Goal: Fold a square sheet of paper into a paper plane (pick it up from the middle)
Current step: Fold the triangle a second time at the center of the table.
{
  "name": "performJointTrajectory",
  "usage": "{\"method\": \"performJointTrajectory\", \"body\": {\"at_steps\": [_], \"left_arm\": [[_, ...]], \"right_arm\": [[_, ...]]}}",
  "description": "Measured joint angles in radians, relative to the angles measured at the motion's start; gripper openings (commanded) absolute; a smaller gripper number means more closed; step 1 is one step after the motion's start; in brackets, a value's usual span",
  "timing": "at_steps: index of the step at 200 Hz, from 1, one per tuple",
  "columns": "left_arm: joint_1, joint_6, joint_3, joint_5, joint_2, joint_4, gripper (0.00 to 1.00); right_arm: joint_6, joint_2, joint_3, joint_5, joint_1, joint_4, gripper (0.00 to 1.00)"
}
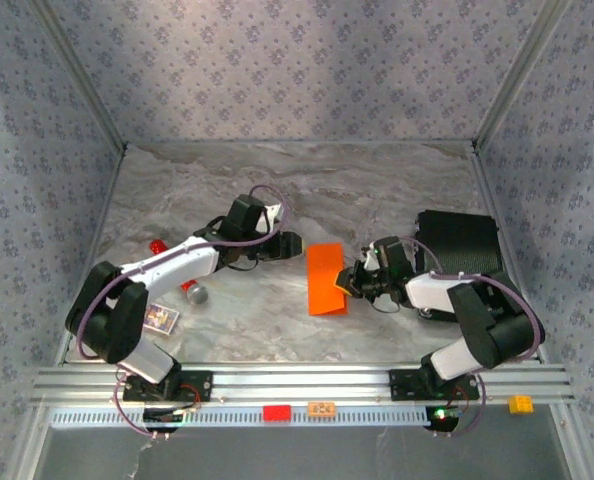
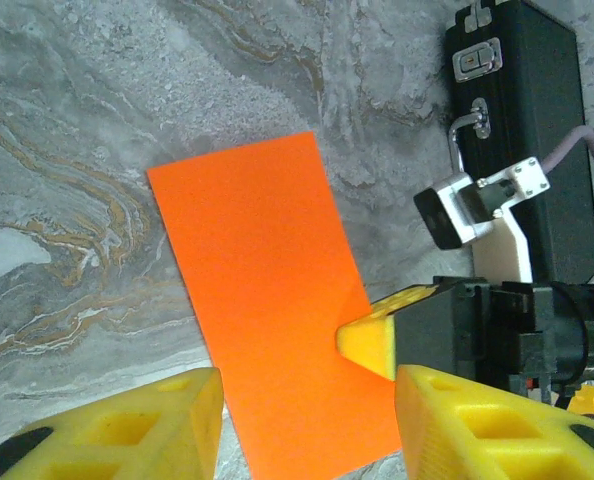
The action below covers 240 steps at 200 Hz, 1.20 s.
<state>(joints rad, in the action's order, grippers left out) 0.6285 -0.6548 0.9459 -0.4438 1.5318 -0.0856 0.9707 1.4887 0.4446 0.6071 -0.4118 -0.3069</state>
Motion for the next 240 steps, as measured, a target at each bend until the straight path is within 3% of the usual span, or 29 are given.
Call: {"method": "performJointTrajectory", "body": {"at_steps": [138,163,198,217,240], "left_arm": [[0.075,0.054,-0.046,0.087,-0.053,0.011,0.53],[0.095,0.079,-0.046,0.101,-0.053,0.009,0.53],[0.120,0.117,-0.046,0.114,-0.053,0.007,0.54],[0.159,0.158,-0.058,0.153,-0.059,0.018,0.54],[0.269,0.235,-0.105,0.229,-0.093,0.046,0.55]], "right_arm": [[0.095,0.013,-0.012,-0.036,-0.005,-0.123,0.04],[0.153,0.018,-0.030,-0.078,-0.029,-0.165,0.05],[0.171,0.019,-0.033,-0.092,-0.041,-0.172,0.14],[0.153,0.017,-0.032,-0.084,-0.028,-0.156,0.17],[0.116,0.015,-0.029,-0.052,-0.001,-0.126,0.17]]}}
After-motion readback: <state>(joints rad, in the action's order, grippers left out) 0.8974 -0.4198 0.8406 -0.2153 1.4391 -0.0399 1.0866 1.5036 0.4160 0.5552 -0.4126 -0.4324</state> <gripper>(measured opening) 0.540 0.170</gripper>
